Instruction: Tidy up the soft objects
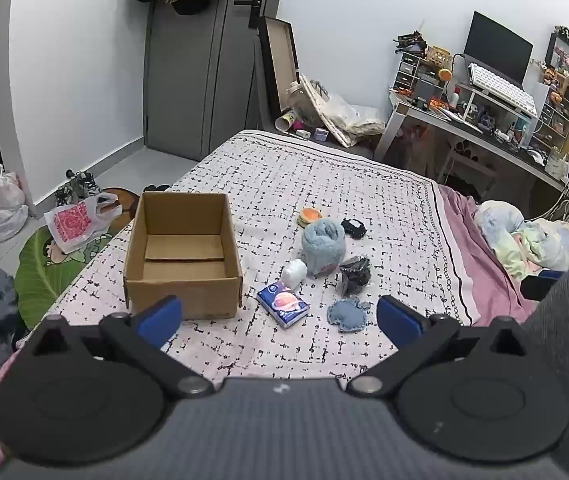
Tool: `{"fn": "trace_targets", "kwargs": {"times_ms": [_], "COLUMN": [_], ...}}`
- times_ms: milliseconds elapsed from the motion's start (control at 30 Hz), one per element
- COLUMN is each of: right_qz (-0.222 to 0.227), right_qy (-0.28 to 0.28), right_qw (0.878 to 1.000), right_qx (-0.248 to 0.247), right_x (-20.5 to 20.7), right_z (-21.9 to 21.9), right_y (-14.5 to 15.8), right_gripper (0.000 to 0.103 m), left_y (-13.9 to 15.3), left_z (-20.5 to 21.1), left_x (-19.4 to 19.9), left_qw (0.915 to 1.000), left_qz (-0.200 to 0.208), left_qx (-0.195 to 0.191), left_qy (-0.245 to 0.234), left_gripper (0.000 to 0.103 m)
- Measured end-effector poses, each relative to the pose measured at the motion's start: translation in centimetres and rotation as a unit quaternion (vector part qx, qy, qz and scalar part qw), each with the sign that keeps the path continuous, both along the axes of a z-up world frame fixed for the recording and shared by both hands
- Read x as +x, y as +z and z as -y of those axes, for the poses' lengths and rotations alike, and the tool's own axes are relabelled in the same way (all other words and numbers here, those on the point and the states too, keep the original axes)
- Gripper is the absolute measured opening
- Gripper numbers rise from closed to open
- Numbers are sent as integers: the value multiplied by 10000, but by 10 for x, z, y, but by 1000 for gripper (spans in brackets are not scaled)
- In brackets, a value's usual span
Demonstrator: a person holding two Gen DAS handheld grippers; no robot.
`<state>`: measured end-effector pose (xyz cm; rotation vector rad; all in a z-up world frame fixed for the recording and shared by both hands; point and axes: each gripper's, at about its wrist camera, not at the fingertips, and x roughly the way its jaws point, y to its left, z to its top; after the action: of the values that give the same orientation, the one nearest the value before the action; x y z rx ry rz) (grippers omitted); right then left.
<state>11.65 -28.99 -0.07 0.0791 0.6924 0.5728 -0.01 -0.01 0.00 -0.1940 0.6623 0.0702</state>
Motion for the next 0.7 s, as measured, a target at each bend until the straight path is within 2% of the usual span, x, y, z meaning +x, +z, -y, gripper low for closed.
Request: {"fn": "trace_targets", "kwargs": {"times_ms": [467, 700], "right_qz": [95, 122], "right_qy": [5, -17], "right_qw": [9999, 9999], "right_qx": [43, 46], "right_x": [-3, -3], "right_z": [3, 0], "right_y": [5, 5], "right_gripper": [103, 103], "left_y": [7, 0], "left_z": [-3, -7], "left_x": [5, 1], "left_qw": [10000, 9997], "left_qz": [57, 81], "left_qx": [-79, -212], "left_qy": [-19, -63], "left_gripper": [103, 103]}}
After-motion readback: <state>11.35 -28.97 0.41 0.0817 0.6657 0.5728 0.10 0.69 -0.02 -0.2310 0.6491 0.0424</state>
